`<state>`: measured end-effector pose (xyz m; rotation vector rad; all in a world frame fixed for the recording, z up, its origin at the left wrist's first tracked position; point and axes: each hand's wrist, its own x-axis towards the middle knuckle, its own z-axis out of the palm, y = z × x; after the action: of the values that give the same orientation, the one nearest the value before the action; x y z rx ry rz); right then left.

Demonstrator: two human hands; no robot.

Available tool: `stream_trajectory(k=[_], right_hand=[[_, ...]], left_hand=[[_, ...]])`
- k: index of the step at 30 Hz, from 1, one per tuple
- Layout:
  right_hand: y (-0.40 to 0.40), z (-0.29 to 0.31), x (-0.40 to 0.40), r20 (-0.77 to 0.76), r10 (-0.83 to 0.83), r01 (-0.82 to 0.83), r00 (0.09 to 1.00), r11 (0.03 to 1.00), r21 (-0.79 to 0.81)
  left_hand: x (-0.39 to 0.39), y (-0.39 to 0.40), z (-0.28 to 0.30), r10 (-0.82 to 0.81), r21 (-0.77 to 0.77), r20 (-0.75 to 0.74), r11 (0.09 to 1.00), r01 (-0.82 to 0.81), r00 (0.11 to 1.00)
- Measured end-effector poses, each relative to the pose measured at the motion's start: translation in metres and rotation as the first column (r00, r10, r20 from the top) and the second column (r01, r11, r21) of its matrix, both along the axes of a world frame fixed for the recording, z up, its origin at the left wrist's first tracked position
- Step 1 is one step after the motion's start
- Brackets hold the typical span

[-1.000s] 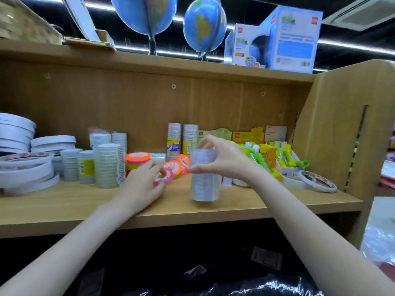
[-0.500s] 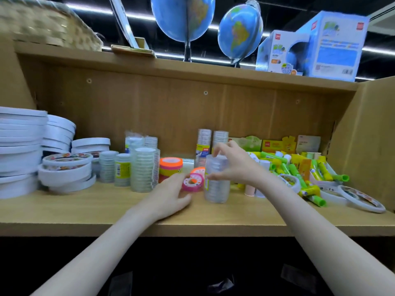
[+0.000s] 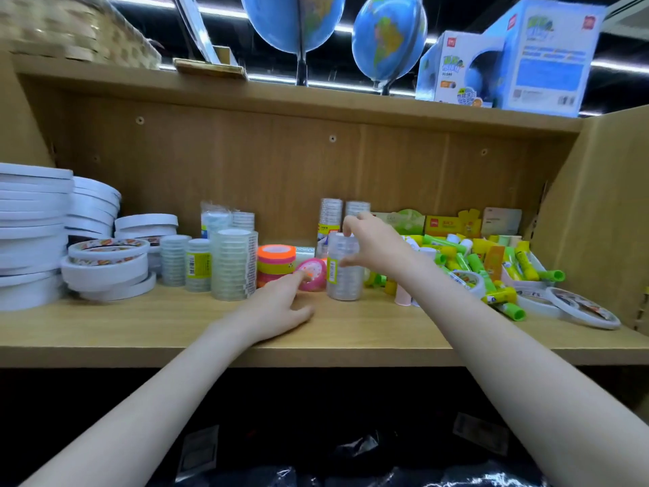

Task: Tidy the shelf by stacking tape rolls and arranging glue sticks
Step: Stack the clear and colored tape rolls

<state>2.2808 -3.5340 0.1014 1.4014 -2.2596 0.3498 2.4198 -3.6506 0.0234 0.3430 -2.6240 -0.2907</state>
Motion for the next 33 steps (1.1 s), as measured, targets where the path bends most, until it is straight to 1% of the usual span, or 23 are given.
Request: stream_trajectory(k=[4, 6, 8, 10, 11, 12, 15, 18, 19, 21, 25, 27, 29, 31, 33], right_hand=[[-0.01, 0.001, 0.004, -0.092, -0.037, 0.04, 0.995, 0.999, 0.028], [-0.011, 0.006, 0.005, -0.08, -0.039, 0.045, 0.996, 0.996, 0.074], [-0.005, 0.015, 0.003, 0.021, -0.008, 0.005, 1.0, 0.992, 0.127], [0.007, 0.027, 0.0, 0.205, 0.061, -0.087, 0.977, 0.989, 0.121], [0.014, 0.033, -0.003, 0.257, 0.079, -0.109, 0.963, 0.989, 0.103], [0.02, 0.039, -0.005, 0.256, 0.078, -0.105, 0.964, 0.99, 0.095], [0.039, 0.053, -0.014, 0.168, 0.026, -0.041, 0.985, 0.995, 0.086], [0.06, 0.056, -0.015, 0.155, 0.023, -0.03, 0.988, 0.999, 0.039], [0.069, 0.056, -0.014, 0.145, 0.021, -0.025, 0.989, 0.999, 0.028], [0.089, 0.054, -0.017, 0.123, 0.0, -0.001, 0.992, 1.0, 0.012], [0.144, 0.041, -0.041, 0.156, -0.093, 0.098, 0.983, 0.995, -0.023], [0.175, 0.03, -0.063, 0.189, -0.183, 0.187, 0.965, 0.982, -0.006], [0.203, 0.014, -0.09, 0.222, -0.322, 0.322, 0.92, 0.946, 0.038], [0.231, -0.005, -0.114, 0.253, -0.469, 0.457, 0.846, 0.883, 0.108], [0.246, -0.028, -0.126, 0.326, -0.505, 0.467, 0.799, 0.863, 0.191]], left_hand=[[-0.003, 0.003, 0.0, 0.034, -0.057, 0.039, 0.998, -0.032, 0.999], [-0.003, 0.002, 0.0, 0.043, -0.07, 0.047, 0.997, -0.039, 0.998], [-0.003, 0.002, -0.001, 0.042, -0.072, 0.04, 0.997, -0.039, 0.998], [-0.003, 0.001, -0.001, 0.039, -0.073, 0.013, 0.997, -0.038, 0.999], [-0.003, 0.0, -0.001, 0.032, -0.076, -0.022, 0.997, -0.034, 0.999], [-0.004, -0.001, -0.001, 0.023, -0.076, -0.07, 0.997, -0.029, 0.997], [-0.01, 0.004, 0.0, -0.011, -0.059, -0.244, 0.998, -0.003, 0.97], [-0.018, 0.016, 0.005, -0.043, -0.077, -0.422, 0.997, 0.011, 0.906], [-0.02, 0.021, 0.007, -0.062, -0.089, -0.467, 0.996, 0.023, 0.882], [-0.027, 0.032, 0.009, -0.099, -0.111, -0.504, 0.993, 0.05, 0.858], [-0.052, 0.064, 0.008, -0.15, -0.12, -0.497, 0.987, 0.103, 0.855], [-0.068, 0.08, 0.008, -0.192, -0.137, -0.515, 0.98, 0.14, 0.835], [-0.082, 0.096, 0.009, -0.243, -0.166, -0.531, 0.969, 0.181, 0.812], [-0.098, 0.113, 0.009, -0.306, -0.216, -0.538, 0.951, 0.222, 0.786], [-0.108, 0.124, 0.008, -0.348, -0.252, -0.526, 0.935, 0.248, 0.776]])
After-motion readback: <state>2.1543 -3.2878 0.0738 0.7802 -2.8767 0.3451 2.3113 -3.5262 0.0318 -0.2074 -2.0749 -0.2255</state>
